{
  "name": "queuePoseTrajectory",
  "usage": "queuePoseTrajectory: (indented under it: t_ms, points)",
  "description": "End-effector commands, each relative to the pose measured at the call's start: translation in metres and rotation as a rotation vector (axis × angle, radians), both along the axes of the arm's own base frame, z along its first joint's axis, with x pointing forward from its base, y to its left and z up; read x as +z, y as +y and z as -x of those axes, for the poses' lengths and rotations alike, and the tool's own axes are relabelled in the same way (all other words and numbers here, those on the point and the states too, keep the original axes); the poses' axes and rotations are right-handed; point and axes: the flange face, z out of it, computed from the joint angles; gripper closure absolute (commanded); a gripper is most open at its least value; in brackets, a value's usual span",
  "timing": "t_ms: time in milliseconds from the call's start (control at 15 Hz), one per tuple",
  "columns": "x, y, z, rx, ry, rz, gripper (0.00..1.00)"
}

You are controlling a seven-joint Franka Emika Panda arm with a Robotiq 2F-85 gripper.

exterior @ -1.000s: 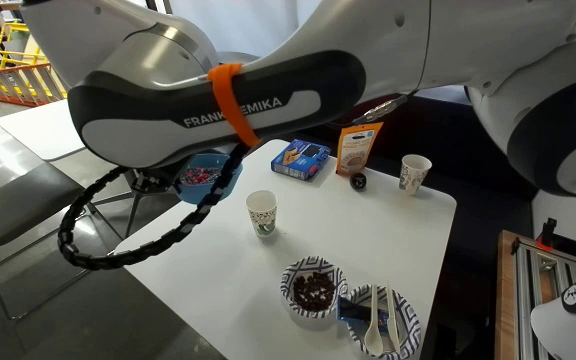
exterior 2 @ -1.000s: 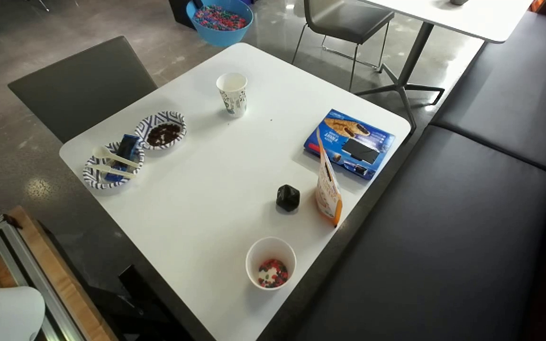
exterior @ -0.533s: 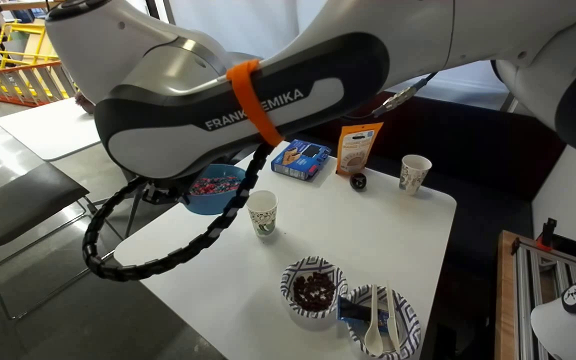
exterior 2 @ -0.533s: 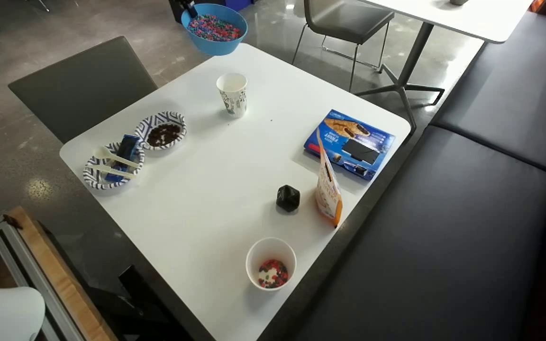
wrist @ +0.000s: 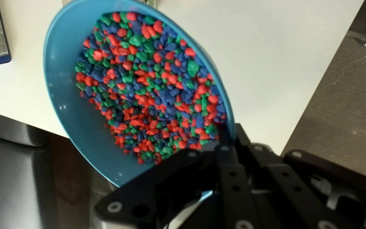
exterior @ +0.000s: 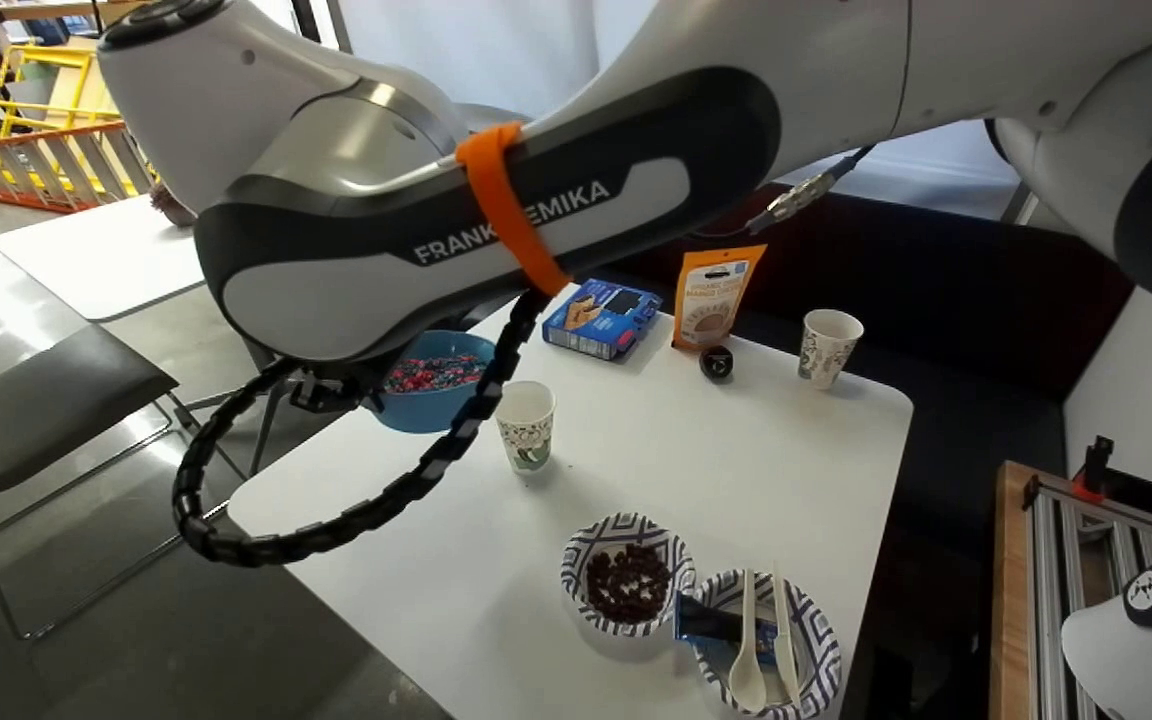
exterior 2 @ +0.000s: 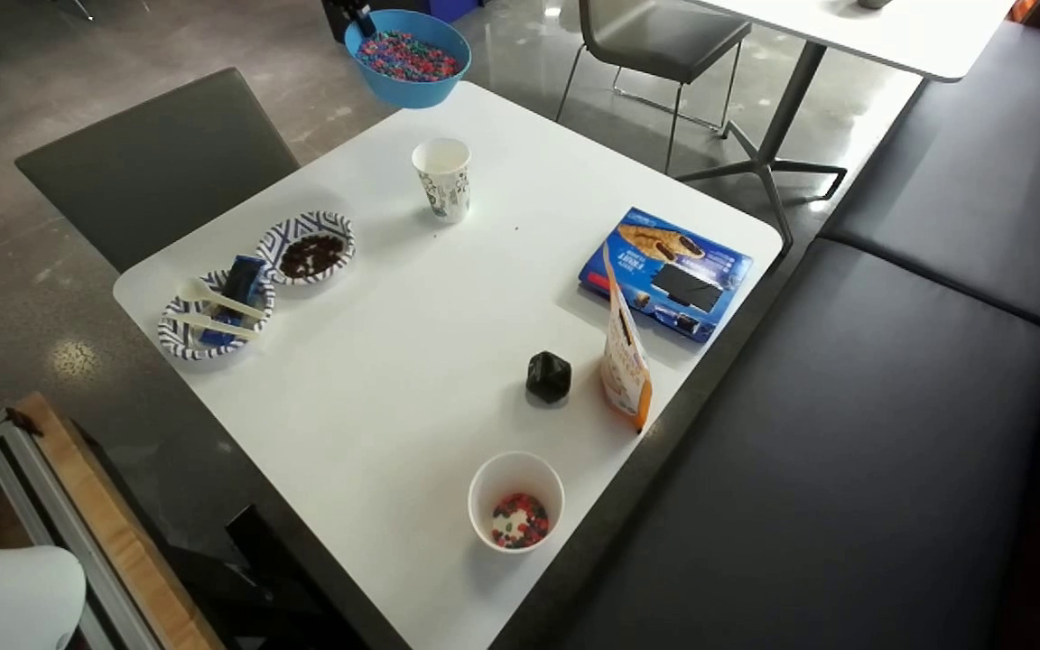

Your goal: Lightly pour some of the contents of the blue bowl into the cup

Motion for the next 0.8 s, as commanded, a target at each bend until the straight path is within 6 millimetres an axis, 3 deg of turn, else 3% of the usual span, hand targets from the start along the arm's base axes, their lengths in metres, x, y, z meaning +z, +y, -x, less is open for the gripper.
queuePoseTrajectory:
  t_ms: [0,333,733]
  points:
    - [-0.007,-0.001,0.001,-0.035,0.0,-0.012,0.99]
    - [-0.011,-0.005,0.006,-0.094,0.014,-0.039,0.99]
    - [0.002,-0.004,0.011,-0.109,0.035,-0.112,0.99]
